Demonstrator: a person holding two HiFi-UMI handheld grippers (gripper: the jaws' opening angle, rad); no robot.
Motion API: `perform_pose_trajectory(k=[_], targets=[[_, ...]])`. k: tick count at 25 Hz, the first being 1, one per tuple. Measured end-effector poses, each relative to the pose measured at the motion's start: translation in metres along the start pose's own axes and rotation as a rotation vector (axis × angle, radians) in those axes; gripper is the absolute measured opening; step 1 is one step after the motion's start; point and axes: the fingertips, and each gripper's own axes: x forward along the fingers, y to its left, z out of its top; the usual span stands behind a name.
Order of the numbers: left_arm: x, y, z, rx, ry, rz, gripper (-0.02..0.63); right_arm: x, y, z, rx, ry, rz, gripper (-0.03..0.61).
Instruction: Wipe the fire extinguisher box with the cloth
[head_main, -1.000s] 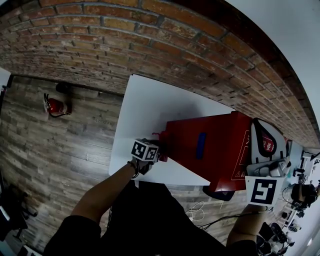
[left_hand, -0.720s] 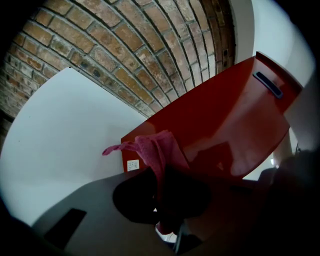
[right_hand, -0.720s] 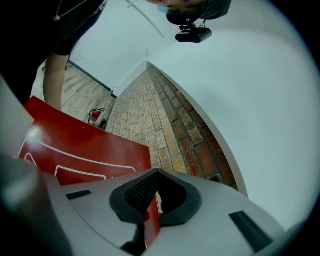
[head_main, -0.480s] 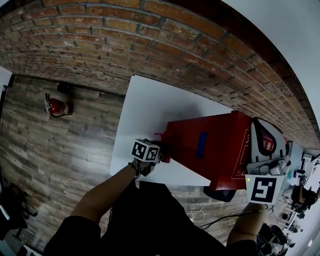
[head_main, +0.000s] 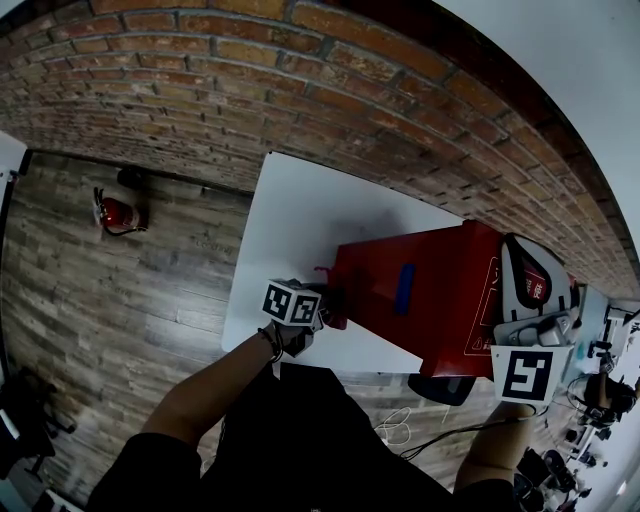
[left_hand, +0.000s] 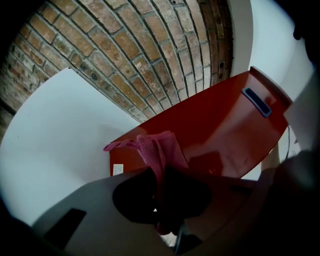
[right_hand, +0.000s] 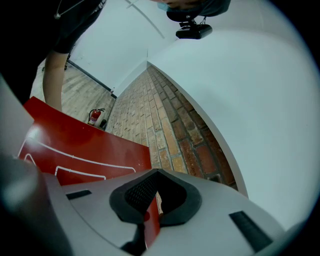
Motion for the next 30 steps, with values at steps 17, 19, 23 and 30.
perform_pose_trajectory(k=[17,19,23,30], targets=[[-0.014,-0.039,0.015,-0.033,-0.048,-0.061,0.067,-0.001,0.000,0.000,-0.007,0.000,0.001,0.018],[-0.016,-0.044,0.017,-0.037,-0.055,-0.066,0.067,0.000,0.000,0.001,-0.004,-0.003,-0.001,0.018],[-0.019,-0.051,0.021,-0.049,-0.069,-0.082,0.067,0.000,0.000,0.000,-0.004,0.002,-0.001,0.018],[-0.026,-0.071,0.029,-0.065,-0.096,-0.120,0.067,0.000,0.000,0.001,-0.008,0.002,0.000,0.018]])
